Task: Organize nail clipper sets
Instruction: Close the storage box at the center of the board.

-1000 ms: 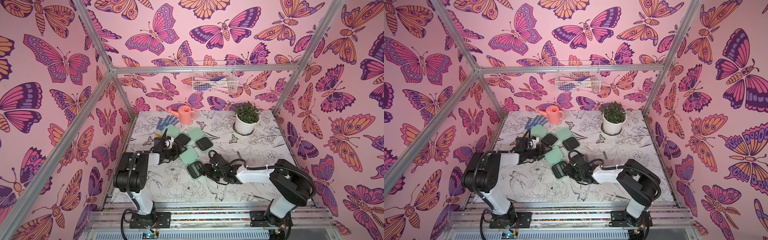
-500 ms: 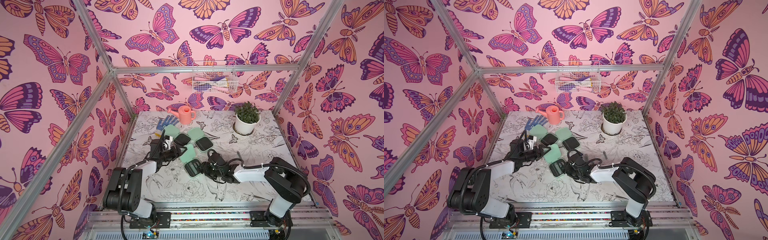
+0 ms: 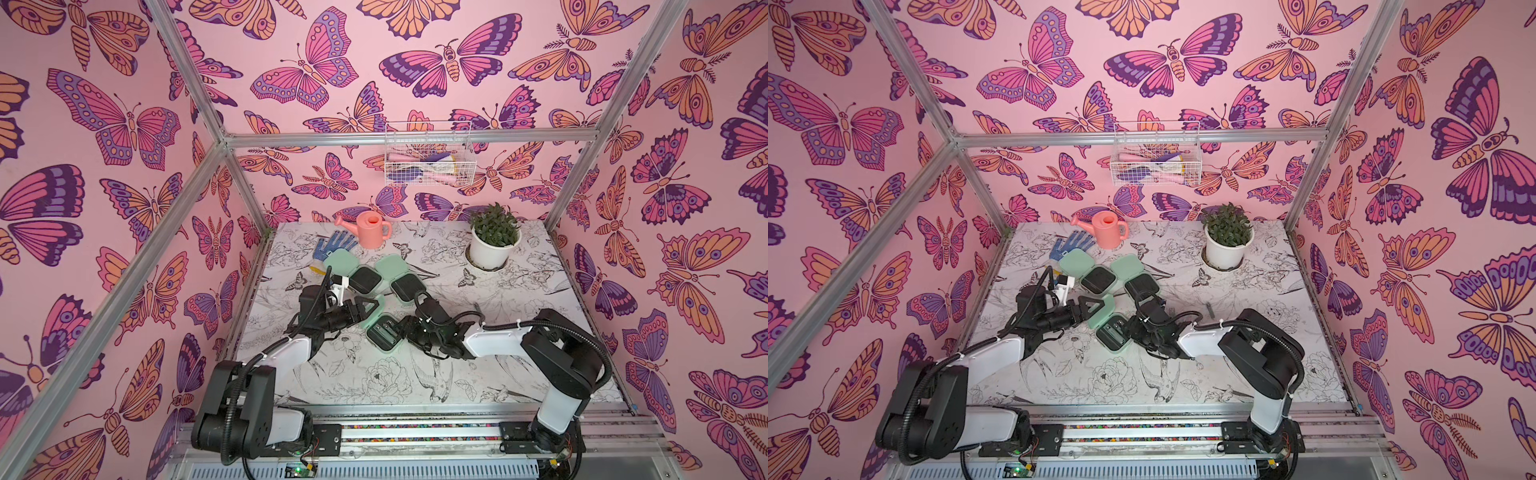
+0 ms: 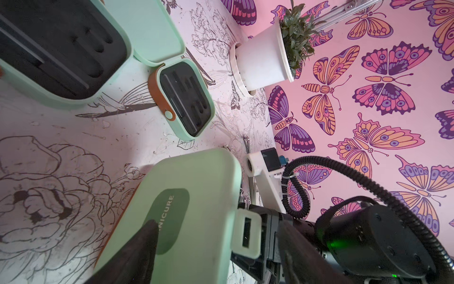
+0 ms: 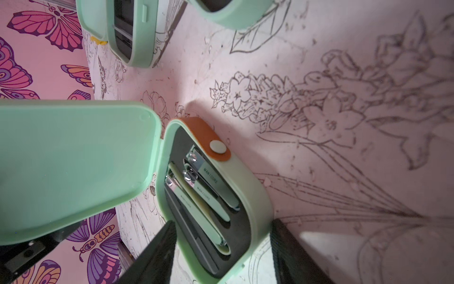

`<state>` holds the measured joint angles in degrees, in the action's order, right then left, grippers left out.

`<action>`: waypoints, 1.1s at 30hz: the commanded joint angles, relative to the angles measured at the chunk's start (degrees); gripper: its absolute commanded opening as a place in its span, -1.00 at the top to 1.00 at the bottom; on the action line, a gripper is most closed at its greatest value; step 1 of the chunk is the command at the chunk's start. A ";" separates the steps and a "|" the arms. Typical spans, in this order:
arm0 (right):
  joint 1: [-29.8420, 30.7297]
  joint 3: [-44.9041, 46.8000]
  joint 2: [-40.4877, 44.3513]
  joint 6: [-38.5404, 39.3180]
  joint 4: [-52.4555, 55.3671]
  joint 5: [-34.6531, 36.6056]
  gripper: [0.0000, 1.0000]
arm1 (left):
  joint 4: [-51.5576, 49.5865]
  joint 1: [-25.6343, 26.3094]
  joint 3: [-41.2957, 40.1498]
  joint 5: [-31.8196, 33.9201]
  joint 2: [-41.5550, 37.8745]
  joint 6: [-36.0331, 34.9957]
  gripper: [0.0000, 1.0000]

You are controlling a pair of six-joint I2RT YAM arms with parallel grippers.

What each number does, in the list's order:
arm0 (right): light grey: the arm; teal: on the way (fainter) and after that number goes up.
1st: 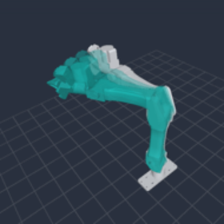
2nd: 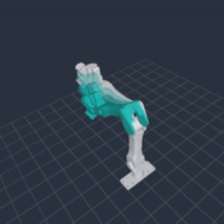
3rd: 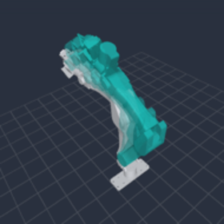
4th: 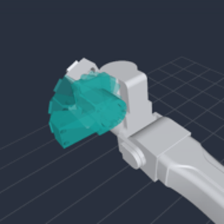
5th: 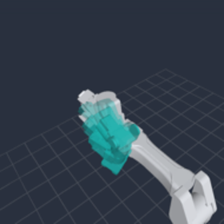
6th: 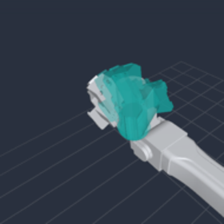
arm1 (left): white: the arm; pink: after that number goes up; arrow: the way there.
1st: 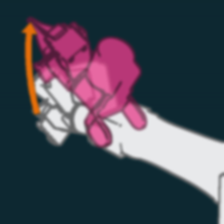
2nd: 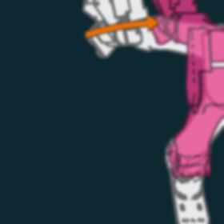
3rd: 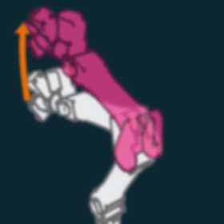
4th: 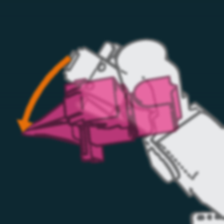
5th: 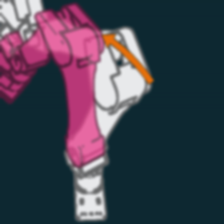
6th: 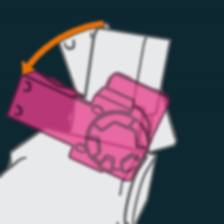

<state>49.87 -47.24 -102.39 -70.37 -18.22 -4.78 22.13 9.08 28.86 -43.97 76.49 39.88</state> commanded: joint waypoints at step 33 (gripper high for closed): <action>-3.28 8.32 20.30 1.16 10.59 -0.82 -0.08 | 2.53 15.72 -2.10 3.95 7.28 4.18 -0.69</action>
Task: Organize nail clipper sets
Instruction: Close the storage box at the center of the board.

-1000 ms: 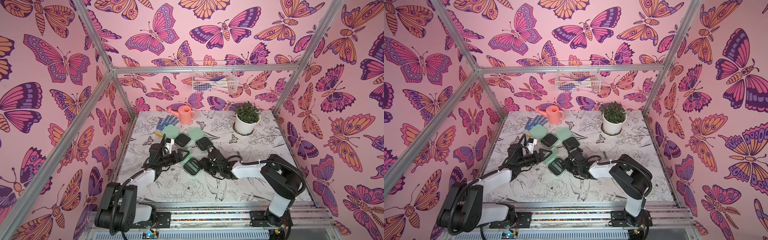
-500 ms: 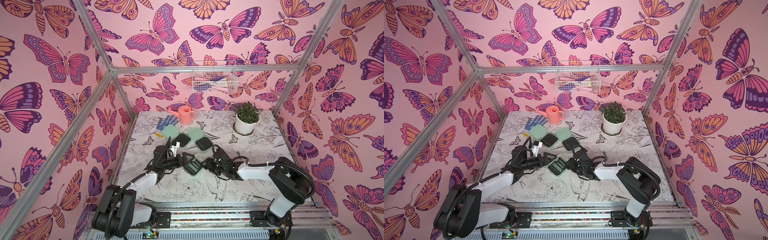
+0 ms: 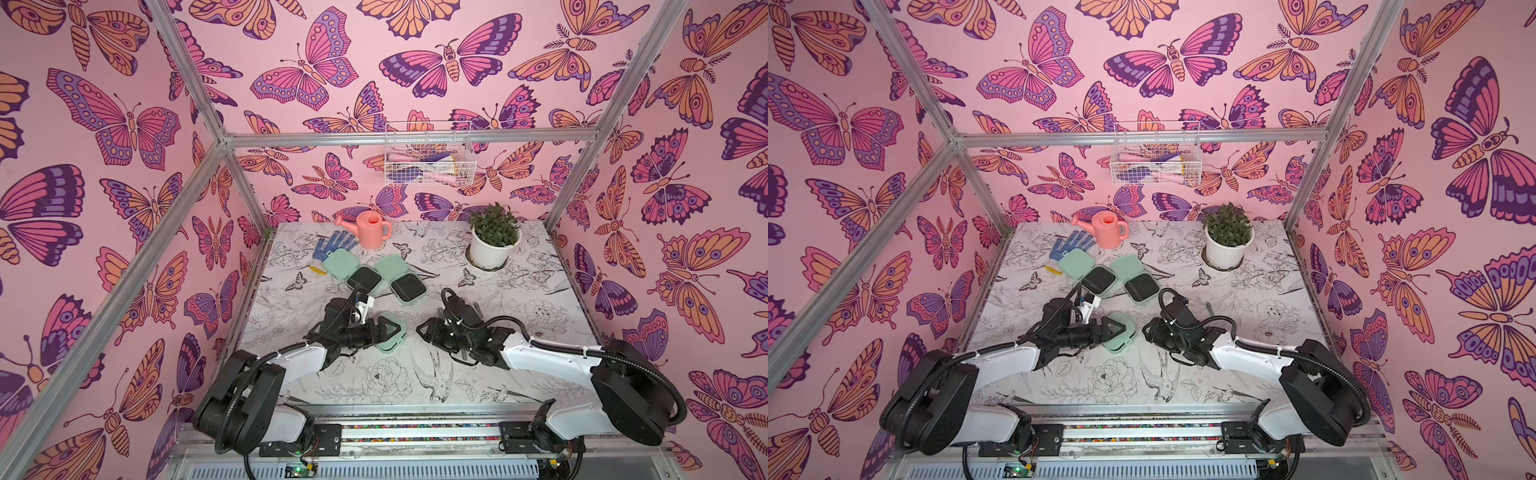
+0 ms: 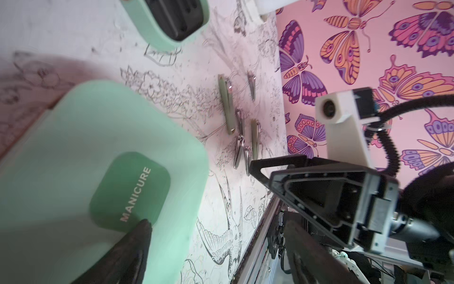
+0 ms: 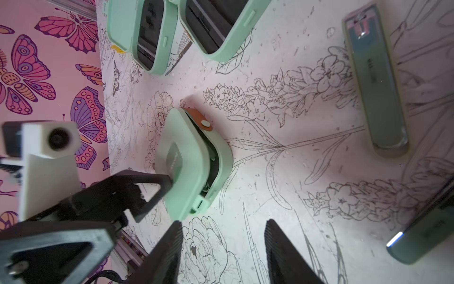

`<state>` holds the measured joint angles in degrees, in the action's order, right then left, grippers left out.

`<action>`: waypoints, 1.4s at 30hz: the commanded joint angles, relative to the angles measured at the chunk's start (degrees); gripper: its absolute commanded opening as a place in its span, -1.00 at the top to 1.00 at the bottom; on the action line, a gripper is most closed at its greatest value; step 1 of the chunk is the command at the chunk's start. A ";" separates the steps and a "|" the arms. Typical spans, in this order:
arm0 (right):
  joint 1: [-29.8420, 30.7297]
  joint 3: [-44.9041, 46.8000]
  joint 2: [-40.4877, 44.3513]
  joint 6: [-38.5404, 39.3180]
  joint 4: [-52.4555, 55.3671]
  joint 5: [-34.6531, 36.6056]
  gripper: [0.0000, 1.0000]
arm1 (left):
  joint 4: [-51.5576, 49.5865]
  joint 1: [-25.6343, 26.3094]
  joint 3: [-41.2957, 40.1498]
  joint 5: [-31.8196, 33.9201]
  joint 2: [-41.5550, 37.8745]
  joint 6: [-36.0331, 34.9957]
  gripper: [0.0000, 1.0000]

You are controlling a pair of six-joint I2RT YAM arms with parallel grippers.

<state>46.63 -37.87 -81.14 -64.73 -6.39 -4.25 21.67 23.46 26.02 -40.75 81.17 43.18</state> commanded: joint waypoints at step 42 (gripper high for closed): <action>6.28 -8.06 -21.97 -20.06 -15.48 -5.45 0.28 | -4.01 2.82 -1.54 6.80 3.40 -1.08 -0.66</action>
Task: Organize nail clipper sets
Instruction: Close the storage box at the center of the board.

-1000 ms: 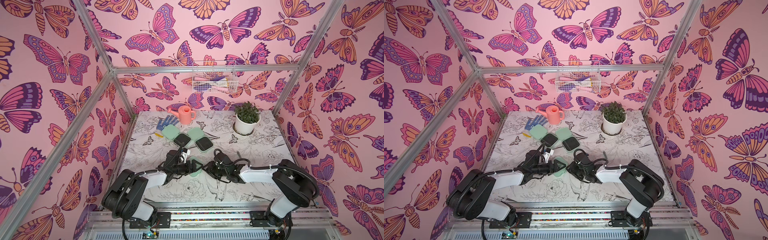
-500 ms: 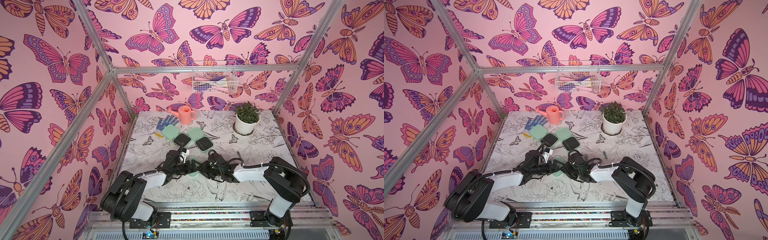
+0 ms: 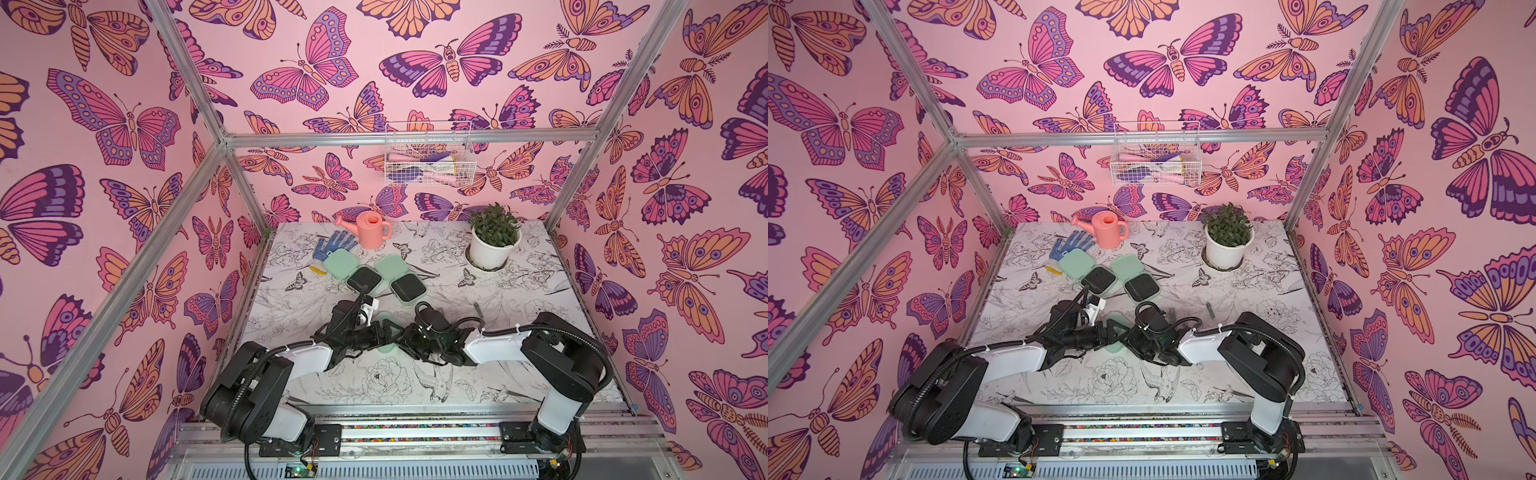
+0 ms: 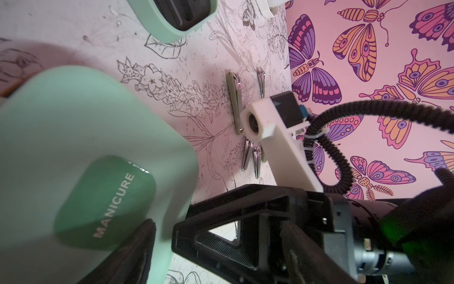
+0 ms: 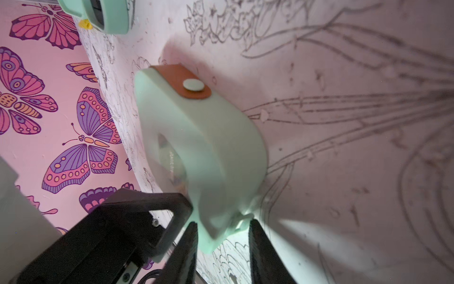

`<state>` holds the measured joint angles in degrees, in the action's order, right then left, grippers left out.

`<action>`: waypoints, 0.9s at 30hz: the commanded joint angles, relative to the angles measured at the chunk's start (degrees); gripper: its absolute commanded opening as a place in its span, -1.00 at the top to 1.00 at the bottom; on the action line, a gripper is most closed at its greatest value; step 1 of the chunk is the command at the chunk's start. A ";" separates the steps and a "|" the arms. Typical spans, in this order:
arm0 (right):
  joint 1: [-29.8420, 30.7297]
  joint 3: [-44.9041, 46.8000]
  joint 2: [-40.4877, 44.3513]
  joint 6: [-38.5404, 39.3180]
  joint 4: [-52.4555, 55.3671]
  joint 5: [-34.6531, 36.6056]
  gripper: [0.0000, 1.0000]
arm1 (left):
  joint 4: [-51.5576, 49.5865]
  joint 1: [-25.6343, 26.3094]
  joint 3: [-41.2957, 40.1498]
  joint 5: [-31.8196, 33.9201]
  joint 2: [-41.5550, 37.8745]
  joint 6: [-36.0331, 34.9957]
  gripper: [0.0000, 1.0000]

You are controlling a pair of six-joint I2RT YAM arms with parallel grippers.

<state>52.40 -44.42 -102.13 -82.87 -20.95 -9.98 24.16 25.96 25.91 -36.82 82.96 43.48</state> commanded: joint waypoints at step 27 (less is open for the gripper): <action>0.51 0.72 -3.95 -4.73 -2.31 1.45 0.32 | -34.77 0.09 13.00 17.67 -7.04 -11.53 -0.80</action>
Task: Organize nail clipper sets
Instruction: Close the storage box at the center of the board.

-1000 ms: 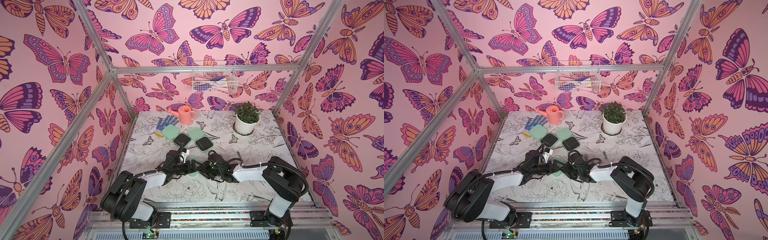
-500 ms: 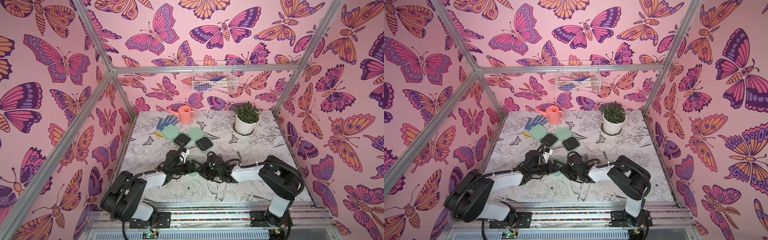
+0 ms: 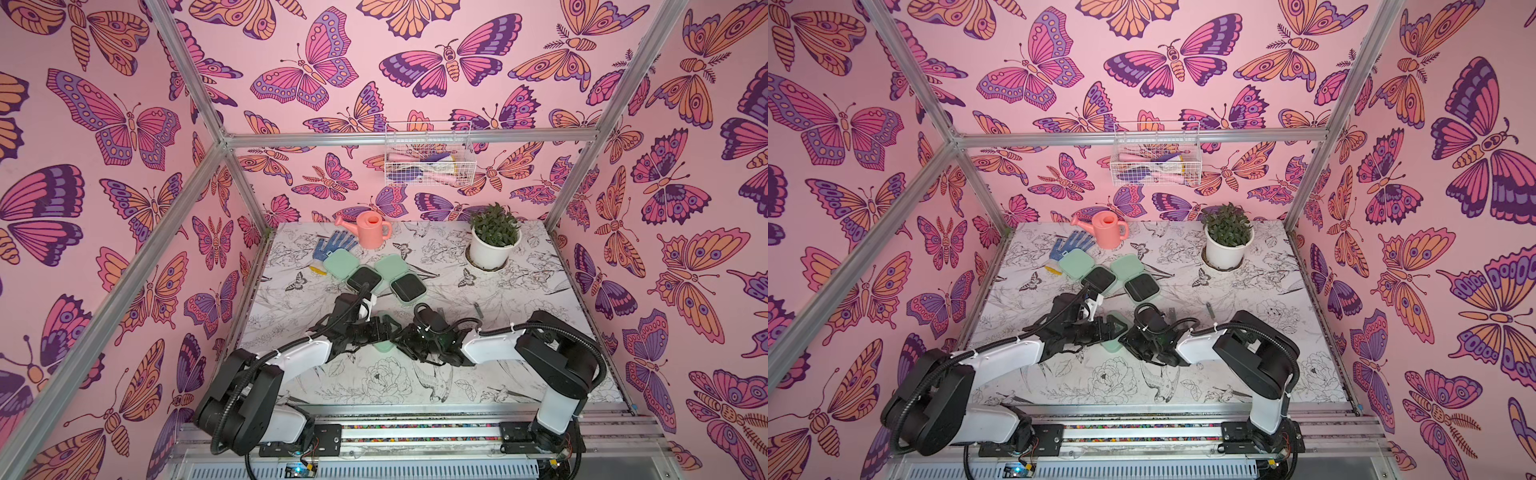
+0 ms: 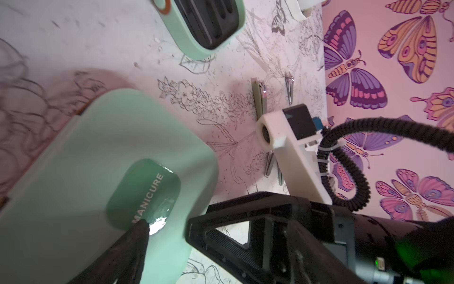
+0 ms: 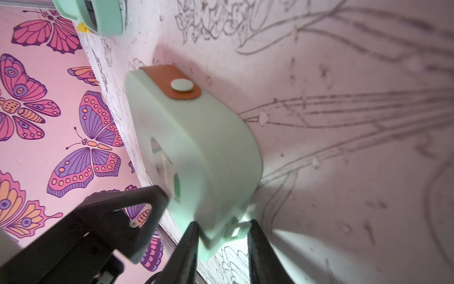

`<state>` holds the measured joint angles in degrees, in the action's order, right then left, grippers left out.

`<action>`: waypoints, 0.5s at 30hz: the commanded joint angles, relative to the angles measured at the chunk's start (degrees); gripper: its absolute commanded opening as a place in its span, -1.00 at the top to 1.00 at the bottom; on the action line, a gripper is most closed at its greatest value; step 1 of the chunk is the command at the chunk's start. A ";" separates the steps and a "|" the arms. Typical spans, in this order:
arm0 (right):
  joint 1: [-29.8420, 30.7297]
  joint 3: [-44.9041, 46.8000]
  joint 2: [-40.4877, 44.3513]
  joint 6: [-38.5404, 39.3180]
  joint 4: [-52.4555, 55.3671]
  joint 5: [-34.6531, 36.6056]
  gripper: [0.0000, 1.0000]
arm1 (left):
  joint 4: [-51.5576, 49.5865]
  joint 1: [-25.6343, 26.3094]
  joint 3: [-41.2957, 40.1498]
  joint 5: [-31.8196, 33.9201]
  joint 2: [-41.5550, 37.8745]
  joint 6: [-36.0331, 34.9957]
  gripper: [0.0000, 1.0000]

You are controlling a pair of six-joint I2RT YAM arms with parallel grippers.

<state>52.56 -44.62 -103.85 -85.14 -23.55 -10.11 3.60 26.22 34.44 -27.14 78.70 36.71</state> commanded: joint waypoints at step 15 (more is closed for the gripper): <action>0.36 2.77 -1.77 -2.90 -0.18 1.68 0.33 | -15.52 -6.90 11.06 2.17 10.84 -7.72 -0.53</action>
<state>52.58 -43.27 -104.25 -86.30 -27.03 -9.96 -13.32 19.11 46.11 -20.80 88.95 29.41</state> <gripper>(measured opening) 0.335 0.771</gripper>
